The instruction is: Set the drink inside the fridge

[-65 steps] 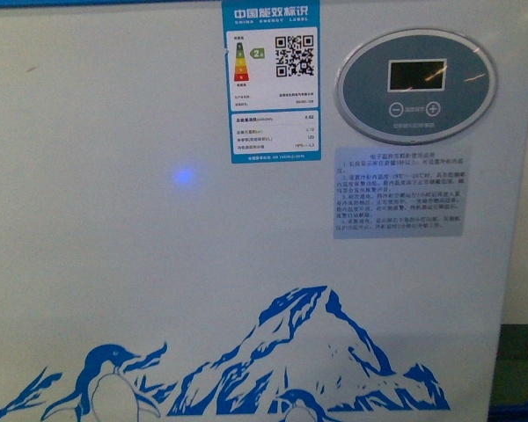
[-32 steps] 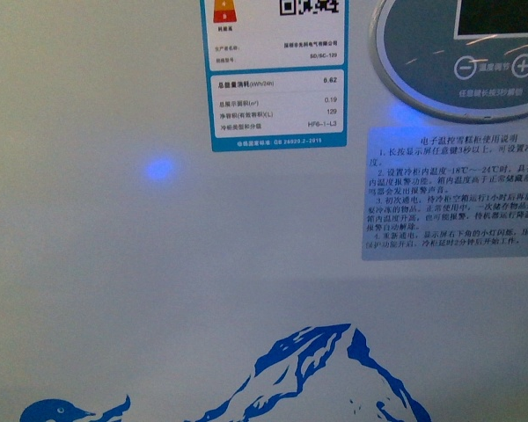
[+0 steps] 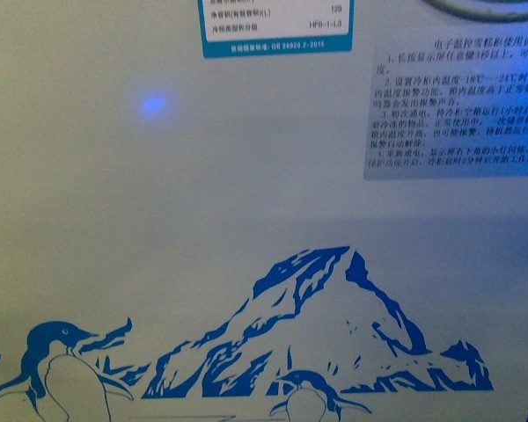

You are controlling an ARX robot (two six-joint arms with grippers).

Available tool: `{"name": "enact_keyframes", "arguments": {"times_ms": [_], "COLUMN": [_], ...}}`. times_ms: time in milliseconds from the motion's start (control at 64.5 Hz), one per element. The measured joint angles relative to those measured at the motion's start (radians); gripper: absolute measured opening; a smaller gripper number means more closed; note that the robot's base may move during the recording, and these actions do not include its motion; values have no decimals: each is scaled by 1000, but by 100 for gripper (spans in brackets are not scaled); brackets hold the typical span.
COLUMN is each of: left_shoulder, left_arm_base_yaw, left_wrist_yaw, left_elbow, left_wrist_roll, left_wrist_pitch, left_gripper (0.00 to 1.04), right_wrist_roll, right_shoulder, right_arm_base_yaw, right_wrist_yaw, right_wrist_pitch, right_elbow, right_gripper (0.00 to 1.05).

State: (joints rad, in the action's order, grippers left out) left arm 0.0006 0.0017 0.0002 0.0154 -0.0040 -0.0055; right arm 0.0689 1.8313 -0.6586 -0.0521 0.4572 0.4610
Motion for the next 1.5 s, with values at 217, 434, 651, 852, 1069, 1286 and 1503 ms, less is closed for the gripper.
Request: {"name": "enact_keyframes", "arguments": {"times_ms": [217, 434, 651, 852, 1069, 1286, 1503], "left_shoulder": [0, 0, 0, 0, 0, 0, 0], "left_arm_base_yaw": [0, 0, 0, 0, 0, 0, 0], "left_wrist_yaw": [0, 0, 0, 0, 0, 0, 0], "left_elbow": [0, 0, 0, 0, 0, 0, 0], "left_wrist_roll": [0, 0, 0, 0, 0, 0, 0], "left_wrist_pitch": [0, 0, 0, 0, 0, 0, 0], "left_gripper": [97, 97, 97, 97, 97, 97, 97], "right_wrist_roll": [77, 146, 156, 158, 158, 152, 147], "right_shoulder": [357, 762, 922, 1012, 1088, 1139, 1140], "right_arm_base_yaw": [66, 93, 113, 132, 141, 141, 154], "right_wrist_yaw": [17, 71, 82, 86, 99, 128, 142], "right_wrist_pitch": [159, 261, 226, 169, 149, 126, 135], "right_elbow": [106, 309, 435, 539, 601, 639, 637], "right_gripper": [98, 98, 98, 98, 98, 98, 83]}}
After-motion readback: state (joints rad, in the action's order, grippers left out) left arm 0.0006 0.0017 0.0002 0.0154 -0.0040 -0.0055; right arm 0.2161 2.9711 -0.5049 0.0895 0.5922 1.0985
